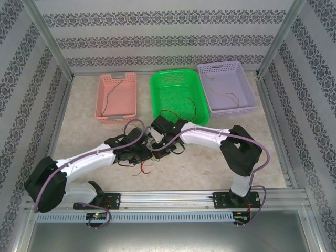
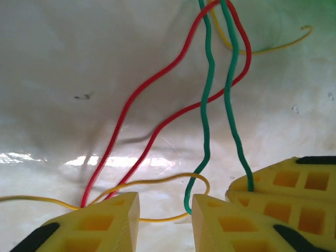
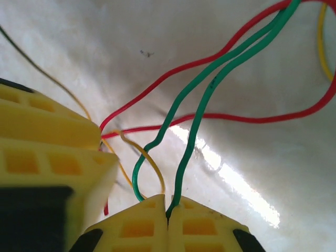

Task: Untangle the cables

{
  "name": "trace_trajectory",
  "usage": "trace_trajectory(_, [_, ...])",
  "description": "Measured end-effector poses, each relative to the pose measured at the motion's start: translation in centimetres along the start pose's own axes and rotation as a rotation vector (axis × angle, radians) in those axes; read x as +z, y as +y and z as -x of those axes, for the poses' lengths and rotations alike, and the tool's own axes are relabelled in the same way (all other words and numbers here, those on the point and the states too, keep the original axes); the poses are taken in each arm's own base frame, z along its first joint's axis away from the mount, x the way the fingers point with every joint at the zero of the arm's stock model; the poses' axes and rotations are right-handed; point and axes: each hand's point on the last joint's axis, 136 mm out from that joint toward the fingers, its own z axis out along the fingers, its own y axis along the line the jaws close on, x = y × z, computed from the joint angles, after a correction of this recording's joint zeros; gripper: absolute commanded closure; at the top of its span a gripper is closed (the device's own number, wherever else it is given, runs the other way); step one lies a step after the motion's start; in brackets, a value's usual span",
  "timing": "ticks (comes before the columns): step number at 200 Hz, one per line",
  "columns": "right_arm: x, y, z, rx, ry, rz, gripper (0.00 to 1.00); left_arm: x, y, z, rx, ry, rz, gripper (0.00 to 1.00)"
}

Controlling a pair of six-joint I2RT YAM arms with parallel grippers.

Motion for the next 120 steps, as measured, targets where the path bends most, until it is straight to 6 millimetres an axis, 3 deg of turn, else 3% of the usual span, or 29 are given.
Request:
trace_trajectory(45, [-1.4,-0.3,-0.5,0.022,0.047,0.073,1.00,0.0,-0.6,-0.2,0.133,-0.022,0.001,0.61])
trace_trajectory(86, [-3.0,0.3,-0.7,-0.001,0.060,0.107,1.00,-0.1,-0.8,0.0,0.197,-0.043,-0.007,0.66])
trace_trajectory(120, [-3.6,0.4,-1.1,-0.024,0.081,0.117,1.00,2.0,0.6,-0.3,0.176,-0.023,0.040,0.80])
